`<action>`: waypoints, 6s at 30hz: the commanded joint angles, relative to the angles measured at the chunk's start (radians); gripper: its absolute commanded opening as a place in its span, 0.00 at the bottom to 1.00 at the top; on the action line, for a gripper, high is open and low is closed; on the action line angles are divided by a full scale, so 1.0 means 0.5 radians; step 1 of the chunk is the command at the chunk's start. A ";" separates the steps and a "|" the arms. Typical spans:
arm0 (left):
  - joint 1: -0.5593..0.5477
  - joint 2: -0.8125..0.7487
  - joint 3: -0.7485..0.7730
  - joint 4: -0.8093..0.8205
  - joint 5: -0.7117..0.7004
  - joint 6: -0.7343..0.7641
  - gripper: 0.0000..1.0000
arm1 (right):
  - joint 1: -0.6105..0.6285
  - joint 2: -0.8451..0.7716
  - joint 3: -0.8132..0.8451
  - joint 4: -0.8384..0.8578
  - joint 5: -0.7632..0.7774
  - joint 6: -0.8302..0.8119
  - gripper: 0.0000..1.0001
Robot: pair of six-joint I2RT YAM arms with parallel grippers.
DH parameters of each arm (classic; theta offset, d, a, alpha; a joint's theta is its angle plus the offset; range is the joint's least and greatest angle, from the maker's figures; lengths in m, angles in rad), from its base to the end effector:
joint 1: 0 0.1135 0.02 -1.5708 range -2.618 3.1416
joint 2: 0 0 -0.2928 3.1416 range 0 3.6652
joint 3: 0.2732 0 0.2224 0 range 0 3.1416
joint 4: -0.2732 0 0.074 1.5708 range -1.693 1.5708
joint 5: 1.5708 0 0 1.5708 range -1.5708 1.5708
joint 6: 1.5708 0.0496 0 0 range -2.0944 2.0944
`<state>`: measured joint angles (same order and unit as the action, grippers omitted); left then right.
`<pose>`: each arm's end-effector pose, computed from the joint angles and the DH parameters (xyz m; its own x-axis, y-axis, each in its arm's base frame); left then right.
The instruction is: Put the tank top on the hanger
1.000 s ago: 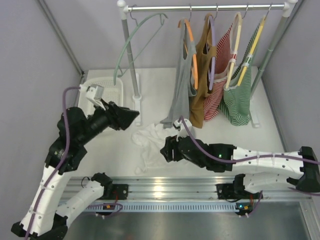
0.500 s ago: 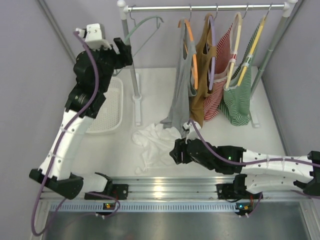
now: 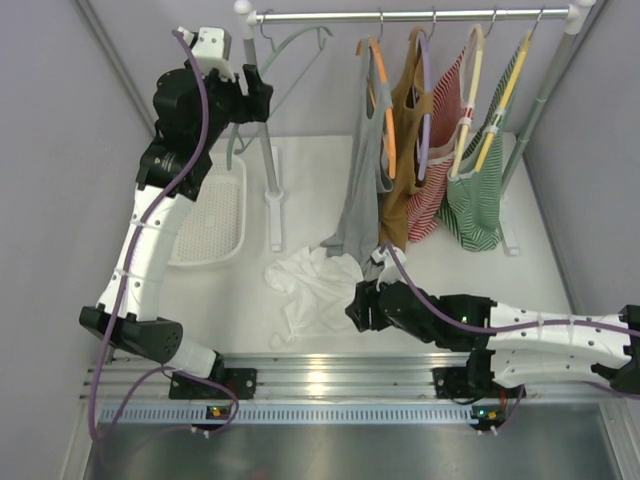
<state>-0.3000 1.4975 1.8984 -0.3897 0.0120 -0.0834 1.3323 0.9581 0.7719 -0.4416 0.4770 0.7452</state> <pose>0.2825 -0.0880 0.5457 -0.0149 -0.0826 -0.9965 0.3068 0.9481 -0.0832 0.0620 0.1586 0.3030 -0.6278 -0.0323 -0.7777 -0.4758 0.8066 0.3506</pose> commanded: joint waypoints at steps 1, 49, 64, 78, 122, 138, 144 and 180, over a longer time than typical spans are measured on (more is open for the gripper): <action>0.023 0.024 0.081 -0.052 0.221 0.053 0.79 | -0.017 -0.057 -0.013 0.046 0.019 0.028 0.55; 0.029 -0.053 -0.094 0.408 0.344 -0.189 0.00 | -0.017 -0.121 -0.090 0.003 0.009 0.068 0.53; 0.029 -0.255 -0.345 0.457 0.516 -0.223 0.00 | -0.017 -0.174 -0.111 -0.013 0.040 0.074 0.53; 0.029 -0.559 -0.637 0.371 0.654 -0.180 0.00 | -0.020 -0.269 -0.117 -0.132 0.150 0.059 0.55; -0.145 -1.492 -1.570 -0.803 1.378 -0.217 0.00 | -0.922 0.511 -0.608 0.521 -0.359 0.212 0.37; -0.523 -1.341 -1.419 -1.083 1.013 -0.131 0.00 | -0.925 0.444 -0.669 0.423 -0.279 0.268 0.35; -0.547 -1.311 -1.425 -1.071 1.007 -0.131 0.00 | -0.925 0.400 -0.700 0.374 -0.273 0.271 0.35; -0.575 -1.268 -1.480 -1.022 1.004 -0.165 0.00 | -0.704 0.523 -0.513 0.328 -0.341 0.338 0.37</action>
<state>-0.5823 0.8715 1.1461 -0.9470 0.5034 -0.1555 0.9428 1.1912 0.4793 -0.2726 0.2962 0.8848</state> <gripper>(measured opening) 0.205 0.373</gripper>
